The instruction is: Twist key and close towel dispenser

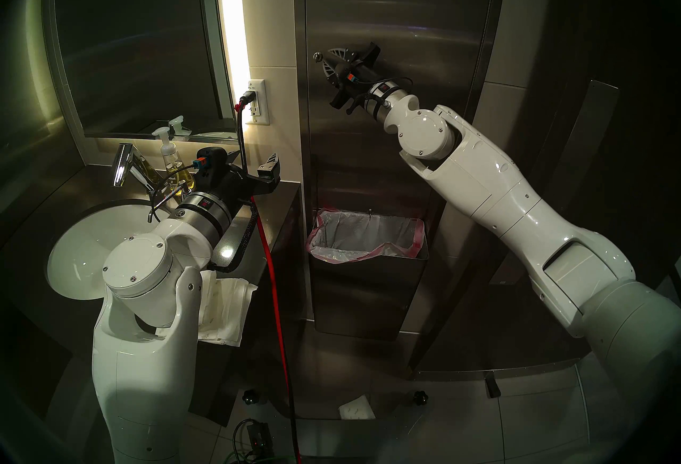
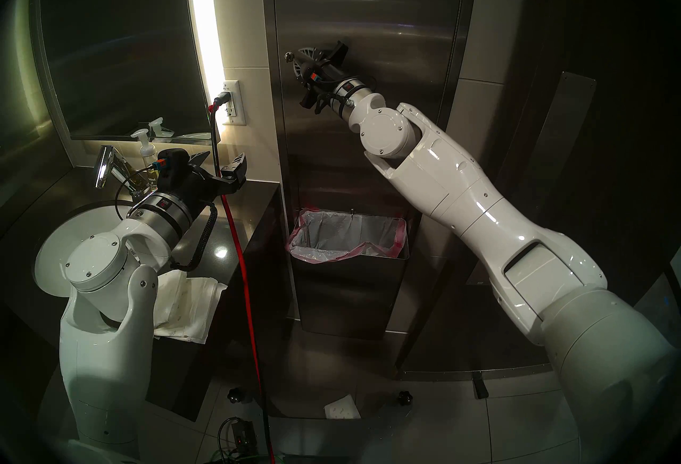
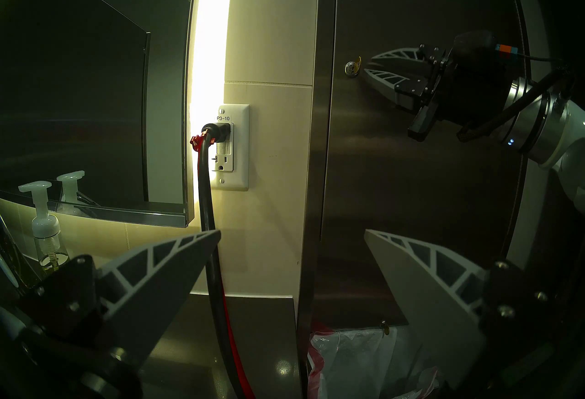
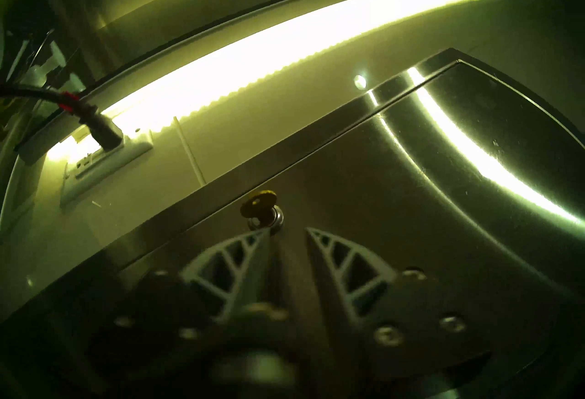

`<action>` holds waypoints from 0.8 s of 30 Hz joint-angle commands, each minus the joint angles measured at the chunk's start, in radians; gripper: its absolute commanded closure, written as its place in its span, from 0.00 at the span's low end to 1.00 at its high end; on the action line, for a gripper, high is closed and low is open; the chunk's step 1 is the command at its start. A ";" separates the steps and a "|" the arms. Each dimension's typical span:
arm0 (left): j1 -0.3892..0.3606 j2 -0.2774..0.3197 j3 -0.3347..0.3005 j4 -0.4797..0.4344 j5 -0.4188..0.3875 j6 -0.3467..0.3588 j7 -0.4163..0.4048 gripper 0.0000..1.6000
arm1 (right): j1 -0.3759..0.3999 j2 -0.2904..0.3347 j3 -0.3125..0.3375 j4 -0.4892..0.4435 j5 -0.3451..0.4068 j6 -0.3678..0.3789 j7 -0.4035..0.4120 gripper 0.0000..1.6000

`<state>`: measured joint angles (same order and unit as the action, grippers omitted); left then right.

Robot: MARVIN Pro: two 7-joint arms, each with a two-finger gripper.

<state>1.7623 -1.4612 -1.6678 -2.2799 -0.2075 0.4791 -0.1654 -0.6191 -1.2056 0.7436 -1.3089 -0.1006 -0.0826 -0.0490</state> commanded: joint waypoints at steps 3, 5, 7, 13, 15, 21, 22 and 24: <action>-0.006 0.000 0.001 -0.010 0.001 -0.002 0.001 0.00 | -0.109 -0.078 0.012 -0.066 0.063 0.056 -0.097 0.70; -0.006 0.000 0.001 -0.010 0.001 -0.002 0.001 0.00 | -0.124 -0.093 0.010 -0.072 0.072 0.070 -0.117 0.65; -0.006 0.000 0.001 -0.010 0.001 -0.001 0.001 0.00 | -0.135 -0.112 0.011 -0.071 0.076 0.079 -0.147 0.61; -0.006 0.000 0.001 -0.011 0.001 -0.001 0.002 0.00 | -0.130 -0.155 0.003 -0.055 0.058 0.080 -0.210 0.51; -0.006 0.000 0.001 -0.011 0.001 -0.001 0.001 0.00 | -0.120 -0.174 0.009 -0.040 0.058 0.075 -0.235 0.39; -0.006 0.000 0.001 -0.011 0.001 -0.001 0.001 0.00 | -0.116 -0.204 0.019 -0.030 0.046 0.067 -0.292 0.34; -0.006 0.000 0.001 -0.011 0.001 -0.001 0.001 0.00 | -0.116 -0.207 0.020 -0.029 0.044 0.066 -0.299 0.35; -0.006 0.000 0.001 -0.011 0.001 -0.001 0.002 0.00 | -0.117 -0.214 0.021 -0.024 0.035 0.064 -0.322 0.37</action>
<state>1.7623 -1.4612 -1.6679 -2.2799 -0.2075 0.4791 -0.1654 -0.7574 -1.3726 0.7493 -1.3380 -0.0420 -0.0035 -0.2985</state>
